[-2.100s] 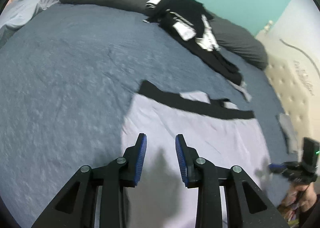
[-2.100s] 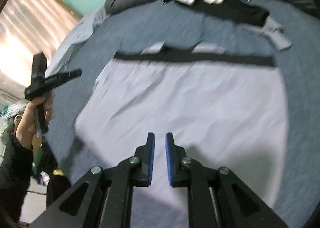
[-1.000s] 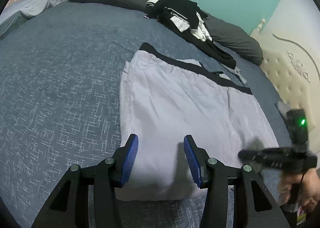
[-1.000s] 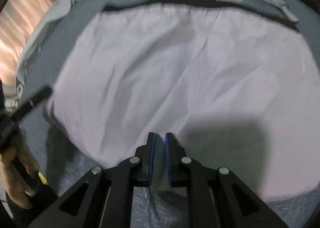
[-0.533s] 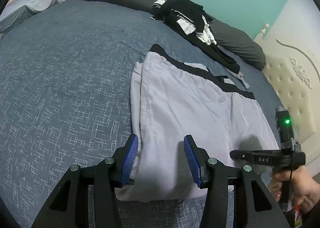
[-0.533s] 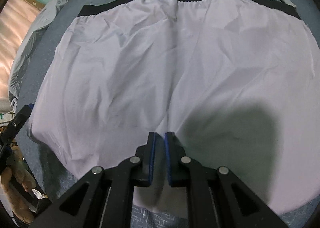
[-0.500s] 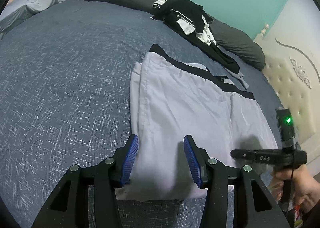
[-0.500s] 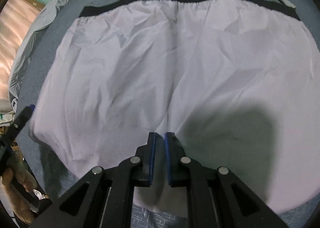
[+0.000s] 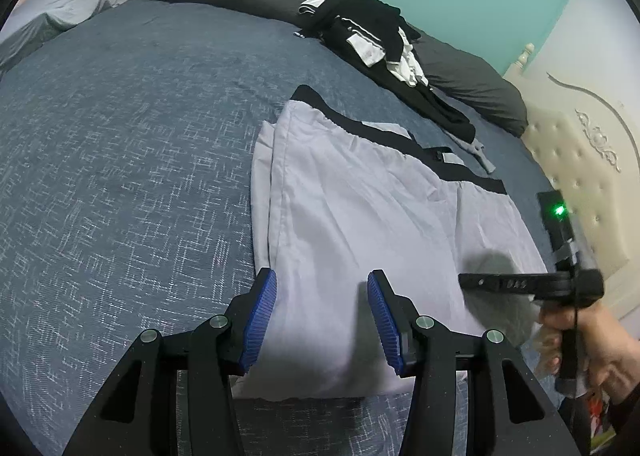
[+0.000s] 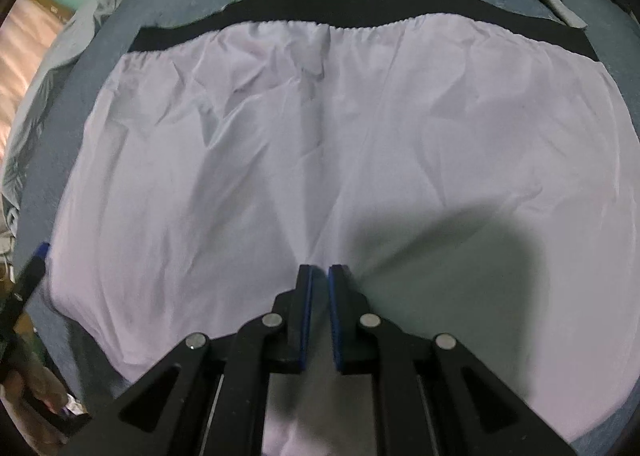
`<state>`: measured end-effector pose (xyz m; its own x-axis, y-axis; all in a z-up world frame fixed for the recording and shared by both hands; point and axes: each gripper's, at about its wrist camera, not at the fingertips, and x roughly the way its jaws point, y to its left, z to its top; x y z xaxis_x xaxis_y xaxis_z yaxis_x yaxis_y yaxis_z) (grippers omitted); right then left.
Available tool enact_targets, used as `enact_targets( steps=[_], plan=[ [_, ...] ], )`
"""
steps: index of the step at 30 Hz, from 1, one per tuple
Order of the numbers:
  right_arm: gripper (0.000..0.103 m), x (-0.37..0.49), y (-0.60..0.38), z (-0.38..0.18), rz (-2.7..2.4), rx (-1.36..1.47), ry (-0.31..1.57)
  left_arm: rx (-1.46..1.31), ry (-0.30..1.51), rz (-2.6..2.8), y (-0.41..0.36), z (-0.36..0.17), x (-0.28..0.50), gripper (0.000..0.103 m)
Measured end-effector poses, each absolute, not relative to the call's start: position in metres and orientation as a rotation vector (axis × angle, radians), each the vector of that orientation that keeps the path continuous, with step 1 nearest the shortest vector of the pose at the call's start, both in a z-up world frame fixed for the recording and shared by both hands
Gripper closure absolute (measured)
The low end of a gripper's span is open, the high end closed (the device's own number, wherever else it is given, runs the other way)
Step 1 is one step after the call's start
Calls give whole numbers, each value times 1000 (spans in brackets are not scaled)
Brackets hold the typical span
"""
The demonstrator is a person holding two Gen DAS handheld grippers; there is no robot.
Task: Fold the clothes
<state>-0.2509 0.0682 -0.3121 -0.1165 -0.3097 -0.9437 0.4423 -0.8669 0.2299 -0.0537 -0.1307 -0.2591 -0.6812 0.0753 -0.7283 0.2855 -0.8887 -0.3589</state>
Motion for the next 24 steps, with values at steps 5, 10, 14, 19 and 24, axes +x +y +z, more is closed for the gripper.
enact_targets(
  steps=[5,10,14,19,24],
  plan=[
    [95,-285,61,-294,-2077,1644,128,1191,700,-2685,-133,-260,-54,51],
    [95,-314,34,-313,-2049,1730,145,1203,701,-2676,-134,-263,-55,51],
    [96,-322,24,-316,-2055,1733,162,1207,705,-2676,-133,-264,-57,51],
    [96,-352,8,-291,-2132,1654,158,1210,704,-2677,-132,-264,-58,51],
    [96,-388,6,-289,-2155,1631,162,1210,692,-2674,-131,-264,-59,51]
  ],
)
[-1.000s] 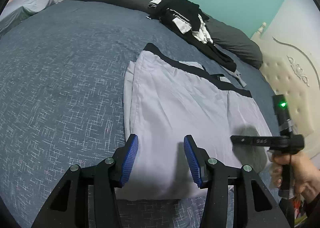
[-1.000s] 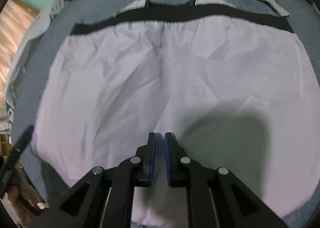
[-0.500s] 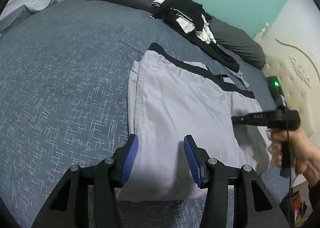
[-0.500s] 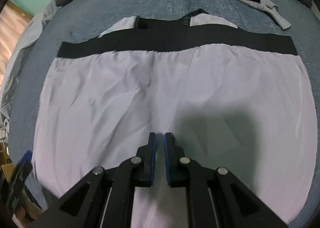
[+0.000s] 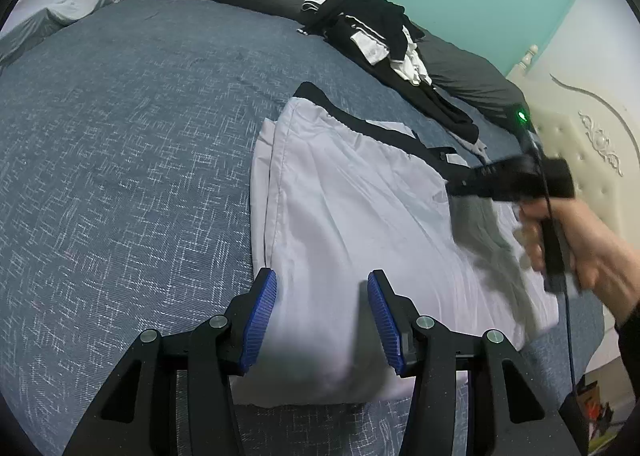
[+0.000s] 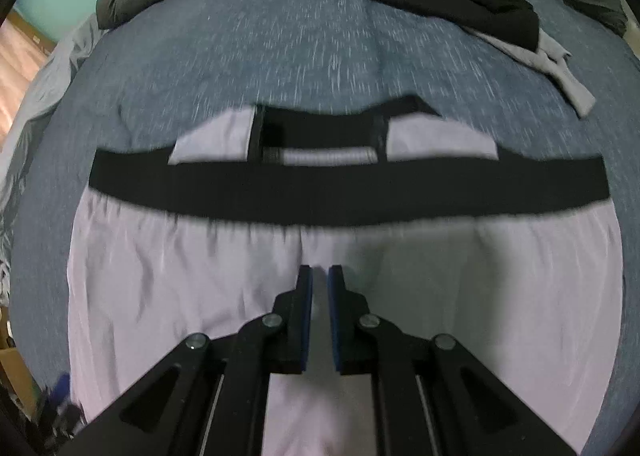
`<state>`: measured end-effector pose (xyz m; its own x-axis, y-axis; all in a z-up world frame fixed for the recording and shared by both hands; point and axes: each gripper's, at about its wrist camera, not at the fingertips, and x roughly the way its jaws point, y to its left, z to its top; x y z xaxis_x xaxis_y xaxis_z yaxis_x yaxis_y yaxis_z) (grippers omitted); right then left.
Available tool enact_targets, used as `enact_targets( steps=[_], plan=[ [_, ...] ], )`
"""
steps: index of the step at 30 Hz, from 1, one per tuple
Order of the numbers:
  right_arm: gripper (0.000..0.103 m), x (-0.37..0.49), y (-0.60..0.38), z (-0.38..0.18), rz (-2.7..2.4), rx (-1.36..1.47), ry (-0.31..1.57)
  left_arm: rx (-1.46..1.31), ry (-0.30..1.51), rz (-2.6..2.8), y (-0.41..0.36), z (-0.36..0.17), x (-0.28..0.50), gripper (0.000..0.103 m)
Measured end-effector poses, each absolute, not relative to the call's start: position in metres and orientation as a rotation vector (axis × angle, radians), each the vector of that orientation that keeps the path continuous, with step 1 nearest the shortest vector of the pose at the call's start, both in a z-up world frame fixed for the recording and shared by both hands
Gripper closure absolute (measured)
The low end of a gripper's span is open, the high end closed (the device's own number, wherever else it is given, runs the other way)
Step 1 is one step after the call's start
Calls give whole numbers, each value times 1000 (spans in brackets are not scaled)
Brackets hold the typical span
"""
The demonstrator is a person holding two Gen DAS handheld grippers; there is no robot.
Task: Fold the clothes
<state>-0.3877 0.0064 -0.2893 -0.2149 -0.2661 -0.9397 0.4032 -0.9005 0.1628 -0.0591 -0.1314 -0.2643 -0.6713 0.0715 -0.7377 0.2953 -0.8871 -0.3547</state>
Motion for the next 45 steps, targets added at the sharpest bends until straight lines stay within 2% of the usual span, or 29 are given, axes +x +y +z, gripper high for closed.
enact_targets(
  steps=[5,11,15,19,29,33,36,40,45],
  plan=[
    [96,-412,2,-316,-2117,1702,183,1221,697,-2664,-136,-268,-62,51],
    [96,-408,-1,-291,-2110,1649,214,1230,695,-2664,-137,-270,-65,51],
    [96,-386,4,-274,-2073,1630,222,1229,693,-2668,-135,-269,-64,51],
    [96,-298,46,-277,-2034,1648,217,1220,696,-2673,-135,-267,-61,51],
    [96,-223,71,-276,-1951,1657,207,1219,704,-2672,-137,-267,-59,51],
    [96,-205,69,-296,-1923,1697,276,1213,709,-2680,-135,-264,-58,51],
    [96,-202,74,-288,-1947,1695,231,1205,707,-2691,-134,-261,-57,51],
    [96,-188,76,-272,-1953,1656,264,1208,703,-2696,-133,-260,-58,51],
    [96,-171,77,-288,-1933,1701,312,1199,711,-2699,-134,-259,-56,51]
  ],
)
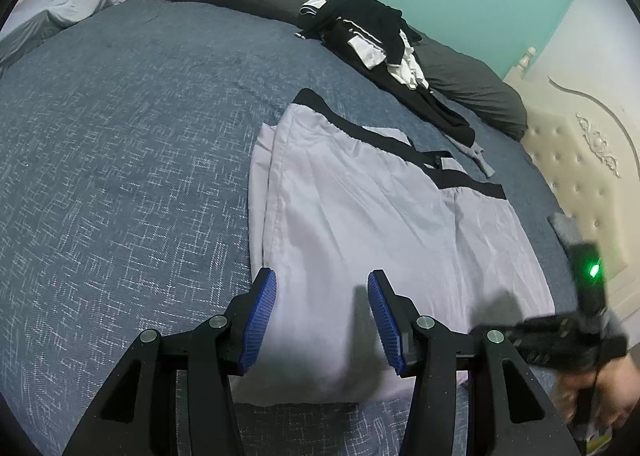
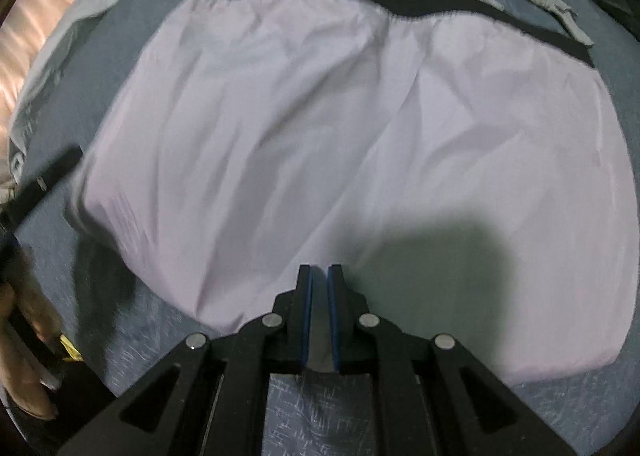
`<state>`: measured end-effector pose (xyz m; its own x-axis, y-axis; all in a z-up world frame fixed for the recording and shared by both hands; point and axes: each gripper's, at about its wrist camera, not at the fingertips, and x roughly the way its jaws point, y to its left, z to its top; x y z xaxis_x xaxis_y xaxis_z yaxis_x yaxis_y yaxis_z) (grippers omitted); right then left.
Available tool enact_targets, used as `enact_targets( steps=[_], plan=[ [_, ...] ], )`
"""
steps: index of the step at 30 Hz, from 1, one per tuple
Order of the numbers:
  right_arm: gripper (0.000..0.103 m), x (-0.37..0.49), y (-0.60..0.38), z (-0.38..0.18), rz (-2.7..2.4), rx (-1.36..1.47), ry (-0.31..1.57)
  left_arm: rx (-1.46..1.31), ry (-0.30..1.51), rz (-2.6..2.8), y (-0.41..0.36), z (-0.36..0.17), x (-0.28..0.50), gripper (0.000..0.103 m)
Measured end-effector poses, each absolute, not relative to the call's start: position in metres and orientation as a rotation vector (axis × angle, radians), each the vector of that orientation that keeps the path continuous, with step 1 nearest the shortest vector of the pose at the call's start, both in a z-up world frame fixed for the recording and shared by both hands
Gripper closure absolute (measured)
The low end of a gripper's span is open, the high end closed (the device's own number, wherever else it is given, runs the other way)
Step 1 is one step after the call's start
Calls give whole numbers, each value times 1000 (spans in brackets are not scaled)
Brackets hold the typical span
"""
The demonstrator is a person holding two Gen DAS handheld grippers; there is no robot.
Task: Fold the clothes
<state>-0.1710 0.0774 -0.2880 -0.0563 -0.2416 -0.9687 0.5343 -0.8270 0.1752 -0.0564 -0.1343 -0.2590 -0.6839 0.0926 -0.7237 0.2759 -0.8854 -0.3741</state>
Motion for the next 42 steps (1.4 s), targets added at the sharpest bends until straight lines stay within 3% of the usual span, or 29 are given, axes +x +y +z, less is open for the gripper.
enact_targets(
  steps=[33,42],
  plan=[
    [99,-137,102,-278,-1894,1720,296,1191,729,-2702,-141,-258,-54,51],
    [99,-158,111,-262,-1931,1695,177,1190,727,-2695,-142,-258,-54,51]
  ],
)
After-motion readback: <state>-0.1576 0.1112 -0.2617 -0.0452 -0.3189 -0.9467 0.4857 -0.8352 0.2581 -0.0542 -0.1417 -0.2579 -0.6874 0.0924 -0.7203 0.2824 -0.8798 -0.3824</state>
